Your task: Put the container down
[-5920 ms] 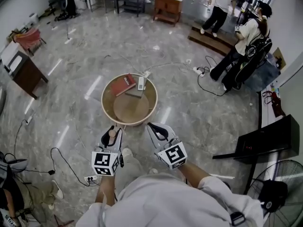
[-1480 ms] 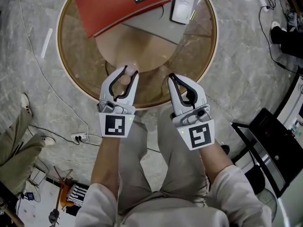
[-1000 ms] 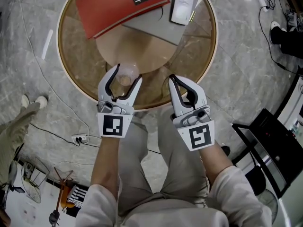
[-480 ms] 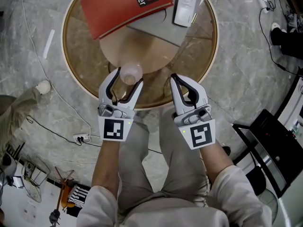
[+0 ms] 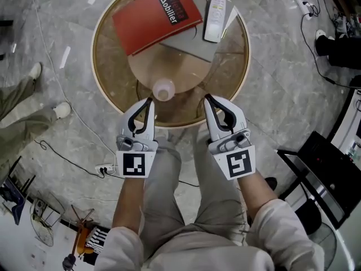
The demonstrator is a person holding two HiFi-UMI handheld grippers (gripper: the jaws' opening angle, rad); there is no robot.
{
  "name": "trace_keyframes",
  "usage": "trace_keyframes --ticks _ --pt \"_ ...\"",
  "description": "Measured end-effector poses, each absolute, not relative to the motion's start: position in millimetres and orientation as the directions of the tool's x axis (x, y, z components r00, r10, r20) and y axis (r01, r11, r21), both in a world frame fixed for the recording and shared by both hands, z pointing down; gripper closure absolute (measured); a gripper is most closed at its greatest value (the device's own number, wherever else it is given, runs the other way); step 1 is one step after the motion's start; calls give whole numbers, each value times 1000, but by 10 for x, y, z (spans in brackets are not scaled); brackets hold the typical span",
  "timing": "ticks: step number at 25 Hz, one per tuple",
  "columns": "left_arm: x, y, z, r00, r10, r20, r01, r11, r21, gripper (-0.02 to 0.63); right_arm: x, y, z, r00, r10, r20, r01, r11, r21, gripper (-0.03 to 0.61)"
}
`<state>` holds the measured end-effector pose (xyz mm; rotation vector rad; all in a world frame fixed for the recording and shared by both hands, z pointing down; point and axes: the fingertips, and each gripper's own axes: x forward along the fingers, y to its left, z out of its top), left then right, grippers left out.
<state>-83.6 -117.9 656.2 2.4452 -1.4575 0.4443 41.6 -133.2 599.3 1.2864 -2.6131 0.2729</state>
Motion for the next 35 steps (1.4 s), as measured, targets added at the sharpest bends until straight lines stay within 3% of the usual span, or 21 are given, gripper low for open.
trace_keyframes --ticks 15,35 --pt "-1129 -757 4801 509 -790 341 -851 -521 63 609 237 -980 4395 -560 -791 247 -822 568 -42 577" --pt "-1377 -353 3454 554 -768 323 -822 -565 67 607 22 -404 2805 -543 -814 204 -829 558 20 577"
